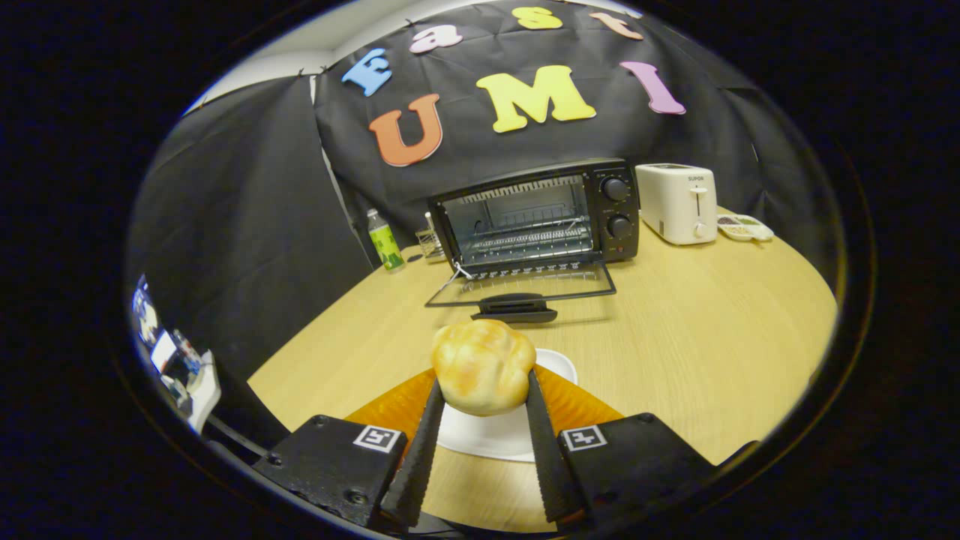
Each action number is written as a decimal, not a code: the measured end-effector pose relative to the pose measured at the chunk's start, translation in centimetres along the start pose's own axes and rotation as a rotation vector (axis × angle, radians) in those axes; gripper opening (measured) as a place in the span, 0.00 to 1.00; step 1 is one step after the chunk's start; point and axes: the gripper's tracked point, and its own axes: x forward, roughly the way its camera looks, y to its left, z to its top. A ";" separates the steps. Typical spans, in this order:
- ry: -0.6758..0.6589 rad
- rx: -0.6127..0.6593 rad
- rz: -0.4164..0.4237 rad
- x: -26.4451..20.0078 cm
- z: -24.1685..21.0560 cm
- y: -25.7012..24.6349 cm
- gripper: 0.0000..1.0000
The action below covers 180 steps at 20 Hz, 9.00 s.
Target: Open the toaster oven, put the food inside, and close the toaster oven door.
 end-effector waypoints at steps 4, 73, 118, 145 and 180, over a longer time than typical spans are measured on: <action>-0.079 0.102 0.042 -0.3 4.7 0.9 0.63; 0.098 -0.155 -0.264 9.9 1.6 -2.4 1.00; -0.125 -0.185 -0.356 11.7 15.8 -1.3 1.00; -0.551 -0.248 -0.394 -22.2 24.8 13.7 1.00; -0.509 -0.217 -0.386 -21.0 20.5 16.5 1.00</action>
